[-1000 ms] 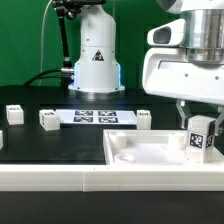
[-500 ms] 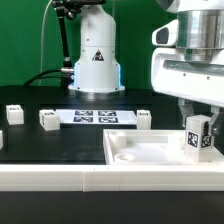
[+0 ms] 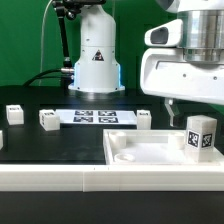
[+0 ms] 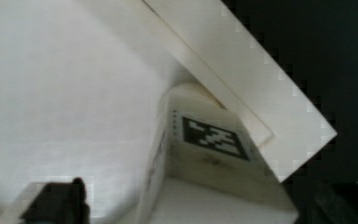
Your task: Assemble one leg
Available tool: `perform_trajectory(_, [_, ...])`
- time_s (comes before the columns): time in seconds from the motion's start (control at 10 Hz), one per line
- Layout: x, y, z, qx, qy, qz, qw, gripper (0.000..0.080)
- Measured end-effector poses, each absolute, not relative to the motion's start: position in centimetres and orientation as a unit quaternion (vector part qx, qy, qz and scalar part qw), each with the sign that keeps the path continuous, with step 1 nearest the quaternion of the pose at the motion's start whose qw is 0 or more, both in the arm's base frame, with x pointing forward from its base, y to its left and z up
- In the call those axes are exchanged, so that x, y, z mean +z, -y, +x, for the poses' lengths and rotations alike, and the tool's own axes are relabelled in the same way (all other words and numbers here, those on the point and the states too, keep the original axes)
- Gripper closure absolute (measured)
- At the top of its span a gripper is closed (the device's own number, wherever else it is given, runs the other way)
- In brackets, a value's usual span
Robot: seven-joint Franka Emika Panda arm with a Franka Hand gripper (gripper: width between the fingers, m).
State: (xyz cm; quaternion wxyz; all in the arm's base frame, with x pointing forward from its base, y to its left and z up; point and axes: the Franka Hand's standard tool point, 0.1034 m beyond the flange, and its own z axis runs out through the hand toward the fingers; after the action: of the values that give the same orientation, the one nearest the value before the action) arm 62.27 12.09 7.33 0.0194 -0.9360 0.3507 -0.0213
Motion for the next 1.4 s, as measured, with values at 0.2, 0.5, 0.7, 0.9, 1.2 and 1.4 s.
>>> perform_trajectory(0.2, [7.3, -12.01, 62.29, -0.024, -0.216, -0.976, 0.015, 0.0151])
perform_trajectory(0.5, [7.0, -12.03, 62.16, -0.024, -0.039, -0.999, 0.007, 0.0151])
perform_trajectory(0.7, [7.0, -12.39, 62.08, -0.025, 0.029, -0.999, 0.0, 0.0151])
perform_trajectory(0.9, [7.09, -12.37, 62.11, -0.026, 0.063, -0.998, -0.003, 0.0151])
perform_trajectory(1.2, [6.99, -12.27, 62.09, -0.025, 0.067, -0.997, -0.004, 0.0411])
perform_trajectory(1.4, [6.99, -12.2, 62.1, -0.025, 0.066, -0.997, -0.004, 0.0509])
